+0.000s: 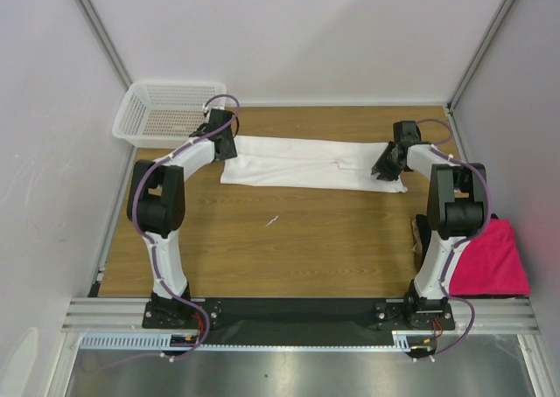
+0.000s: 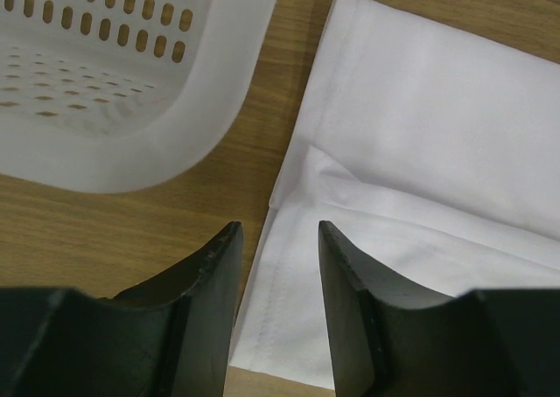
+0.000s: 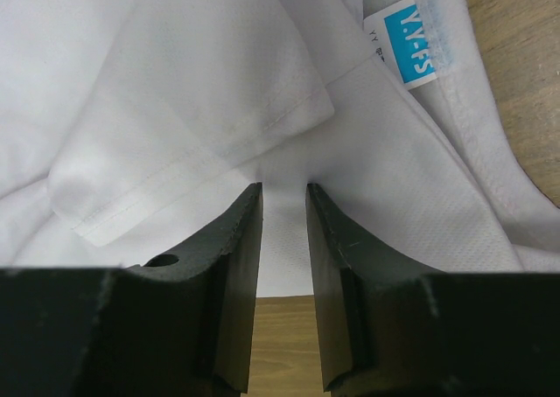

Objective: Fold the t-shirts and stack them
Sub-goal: Fold the tshirt

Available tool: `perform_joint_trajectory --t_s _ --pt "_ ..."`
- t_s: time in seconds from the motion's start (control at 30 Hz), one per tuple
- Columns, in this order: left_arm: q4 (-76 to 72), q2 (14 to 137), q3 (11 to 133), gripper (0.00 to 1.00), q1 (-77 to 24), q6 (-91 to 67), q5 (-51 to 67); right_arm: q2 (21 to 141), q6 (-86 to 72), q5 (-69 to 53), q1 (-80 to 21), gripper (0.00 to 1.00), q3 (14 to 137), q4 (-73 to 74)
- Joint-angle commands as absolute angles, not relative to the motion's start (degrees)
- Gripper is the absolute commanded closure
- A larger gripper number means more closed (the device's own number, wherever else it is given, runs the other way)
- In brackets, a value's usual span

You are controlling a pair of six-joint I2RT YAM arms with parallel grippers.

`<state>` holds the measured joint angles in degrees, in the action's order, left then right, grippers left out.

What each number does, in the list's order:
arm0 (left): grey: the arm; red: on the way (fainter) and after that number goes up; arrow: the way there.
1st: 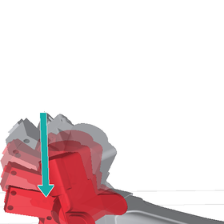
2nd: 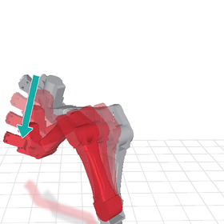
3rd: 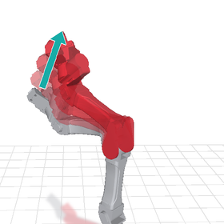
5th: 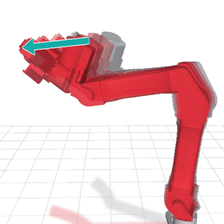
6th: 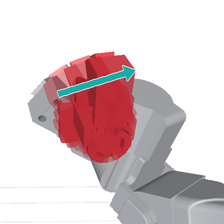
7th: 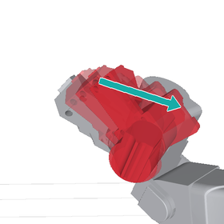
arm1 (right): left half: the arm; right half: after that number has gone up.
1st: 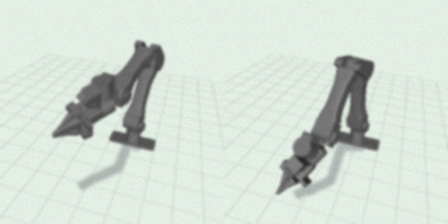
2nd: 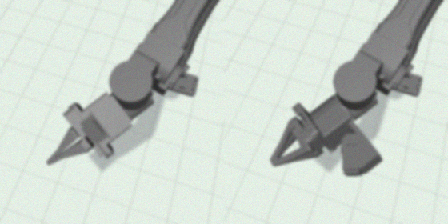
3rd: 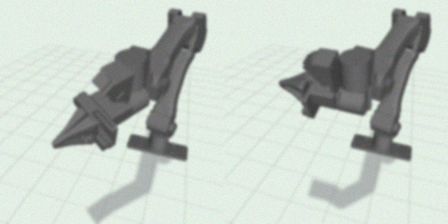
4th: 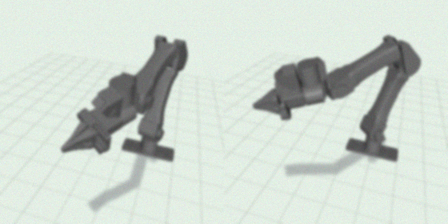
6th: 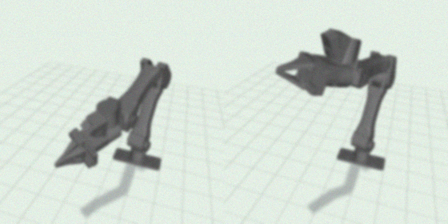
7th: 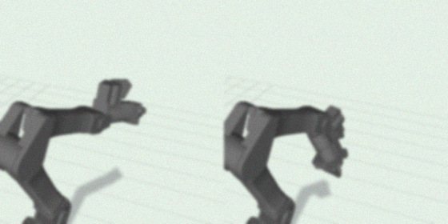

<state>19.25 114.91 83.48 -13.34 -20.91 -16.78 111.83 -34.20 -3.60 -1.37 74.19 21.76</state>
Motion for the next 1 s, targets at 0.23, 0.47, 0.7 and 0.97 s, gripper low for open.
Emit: perform_joint_trajectory --t_s 0.23,0.47,0.7,0.97 --pt "16.9 117.9 86.8 0.56 -12.2 -19.8 -13.0 111.4 -33.0 -0.6 -1.2 0.68 75.1 25.9" --pt "16.5 118.8 87.4 0.76 -12.0 -20.2 -14.4 111.6 -33.5 -0.4 -1.7 0.69 75.1 25.9" --pt "15.5 119.6 88.9 1.00 -11.3 -21.2 -15.3 111.3 -33.7 -0.1 -1.9 0.71 74.5 26.3" --pt "15.3 120.2 90.2 1.00 -11.3 -21.1 -14.5 110.8 -34.2 -0.1 -1.9 0.72 74.4 26.3"
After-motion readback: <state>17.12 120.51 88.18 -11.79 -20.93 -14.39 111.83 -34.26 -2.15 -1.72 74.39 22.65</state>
